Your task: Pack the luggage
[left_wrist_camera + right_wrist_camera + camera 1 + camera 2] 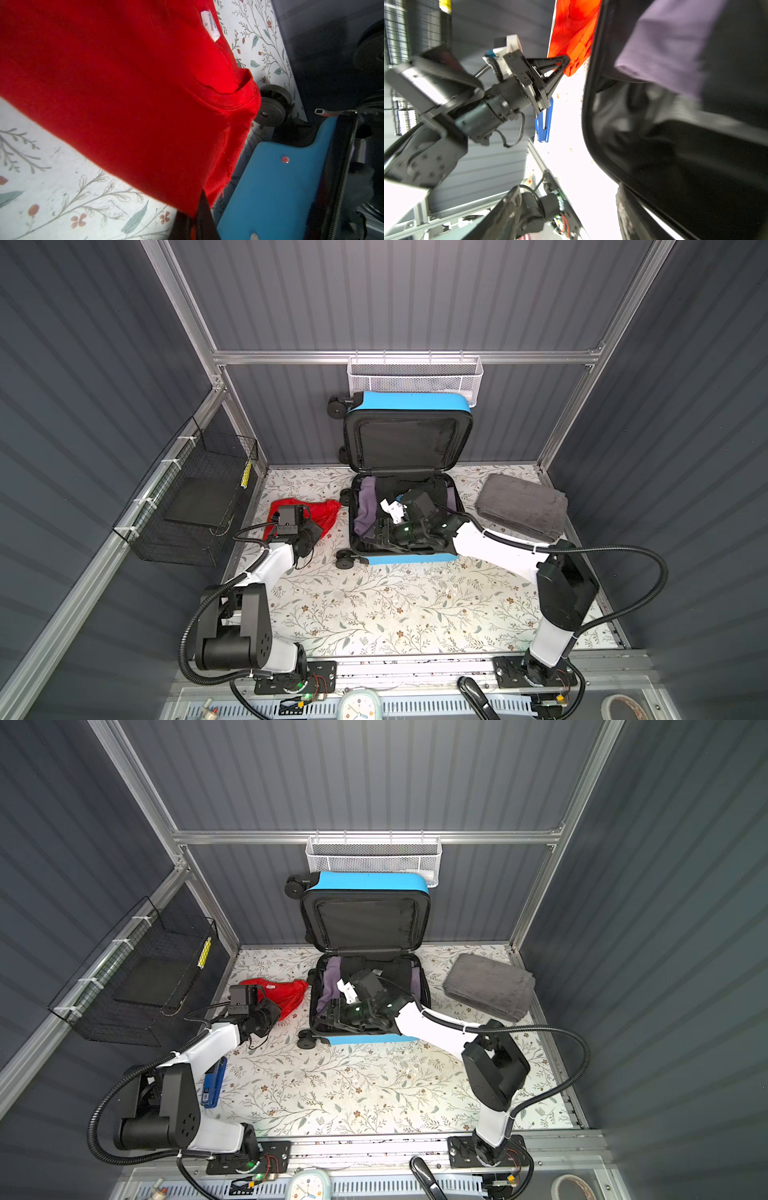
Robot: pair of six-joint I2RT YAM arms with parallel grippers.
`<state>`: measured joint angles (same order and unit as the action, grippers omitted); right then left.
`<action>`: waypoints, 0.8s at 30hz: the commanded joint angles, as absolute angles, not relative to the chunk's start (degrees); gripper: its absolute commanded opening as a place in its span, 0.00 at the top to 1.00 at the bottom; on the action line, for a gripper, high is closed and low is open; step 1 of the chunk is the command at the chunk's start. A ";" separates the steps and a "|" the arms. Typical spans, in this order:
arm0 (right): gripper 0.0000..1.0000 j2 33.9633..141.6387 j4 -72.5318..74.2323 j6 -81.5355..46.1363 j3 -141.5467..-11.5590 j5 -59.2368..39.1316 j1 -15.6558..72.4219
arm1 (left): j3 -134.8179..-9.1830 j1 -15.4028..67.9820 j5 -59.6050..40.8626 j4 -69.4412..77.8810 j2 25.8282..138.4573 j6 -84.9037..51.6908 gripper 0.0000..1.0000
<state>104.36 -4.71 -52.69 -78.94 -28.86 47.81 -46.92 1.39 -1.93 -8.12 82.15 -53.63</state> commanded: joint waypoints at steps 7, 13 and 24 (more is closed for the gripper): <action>0.29 114.97 0.83 -66.68 -89.30 -27.55 53.11 | -46.64 1.05 -4.80 -11.05 75.15 -56.55 1.00; 0.23 117.79 -5.47 -66.84 -95.44 -23.46 54.14 | -45.46 1.05 -5.86 -11.93 70.54 -57.70 1.00; 0.16 123.76 -9.84 -66.96 -103.79 -23.66 53.54 | -43.24 0.88 -8.22 -11.16 65.76 -59.59 1.00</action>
